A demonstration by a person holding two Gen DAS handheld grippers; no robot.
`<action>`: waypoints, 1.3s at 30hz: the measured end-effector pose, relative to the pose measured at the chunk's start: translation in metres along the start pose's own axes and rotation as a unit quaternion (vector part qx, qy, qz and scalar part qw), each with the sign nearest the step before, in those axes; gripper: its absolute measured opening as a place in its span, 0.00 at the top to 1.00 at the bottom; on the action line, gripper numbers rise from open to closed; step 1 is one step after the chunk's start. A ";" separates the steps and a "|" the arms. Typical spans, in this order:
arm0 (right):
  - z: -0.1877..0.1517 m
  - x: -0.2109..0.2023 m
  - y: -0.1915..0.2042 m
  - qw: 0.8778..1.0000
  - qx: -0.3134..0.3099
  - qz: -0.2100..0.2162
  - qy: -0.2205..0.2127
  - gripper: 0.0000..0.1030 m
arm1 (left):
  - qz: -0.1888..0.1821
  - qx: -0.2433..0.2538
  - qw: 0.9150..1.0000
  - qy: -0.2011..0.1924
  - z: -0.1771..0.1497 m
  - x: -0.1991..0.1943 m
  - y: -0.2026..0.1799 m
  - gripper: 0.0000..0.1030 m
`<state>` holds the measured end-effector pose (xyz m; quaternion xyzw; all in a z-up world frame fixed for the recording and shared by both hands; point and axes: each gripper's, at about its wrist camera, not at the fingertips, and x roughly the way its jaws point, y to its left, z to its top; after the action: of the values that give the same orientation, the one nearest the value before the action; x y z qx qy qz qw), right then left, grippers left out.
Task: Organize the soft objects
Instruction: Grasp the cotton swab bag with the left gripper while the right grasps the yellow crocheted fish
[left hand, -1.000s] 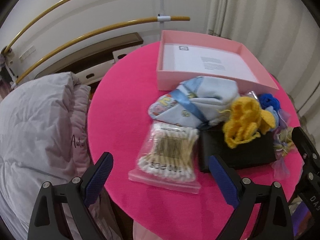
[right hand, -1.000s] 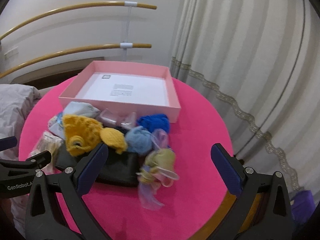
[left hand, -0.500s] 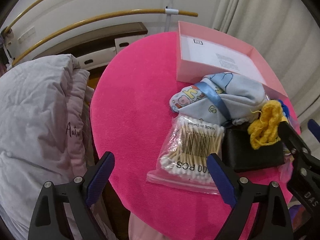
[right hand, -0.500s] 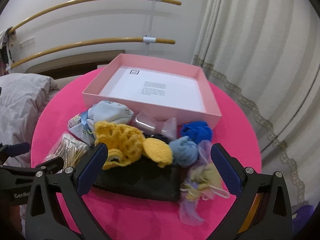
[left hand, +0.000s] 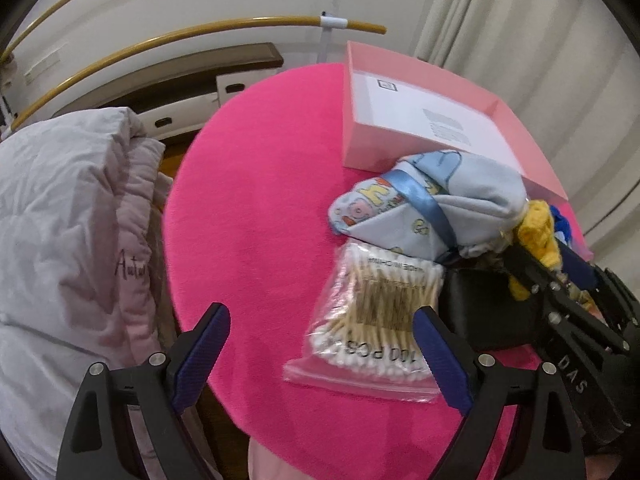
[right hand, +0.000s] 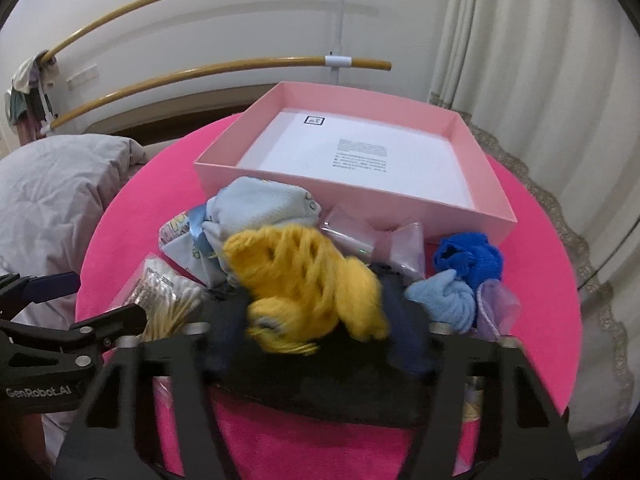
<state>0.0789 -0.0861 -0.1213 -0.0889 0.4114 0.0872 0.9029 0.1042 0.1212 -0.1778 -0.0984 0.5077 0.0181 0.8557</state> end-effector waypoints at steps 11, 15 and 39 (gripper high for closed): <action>0.001 -0.027 -0.030 0.999 0.020 -0.024 -0.034 0.68 | -0.005 0.022 1.000 0.017 0.013 0.024 -0.022 0.15; 0.002 -0.038 -0.036 0.998 0.019 -0.043 -0.046 0.68 | -0.008 0.025 0.999 0.023 0.018 0.039 -0.026 0.21; -0.005 -0.050 -0.048 0.997 0.037 -0.045 -0.057 0.68 | 0.094 0.067 0.992 -0.048 0.013 0.009 -0.076 0.64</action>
<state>0.0540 -0.1381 -0.0826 -0.0687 0.3582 0.0361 0.9304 0.1294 0.0488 -0.1680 0.0085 0.4728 0.0688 0.8784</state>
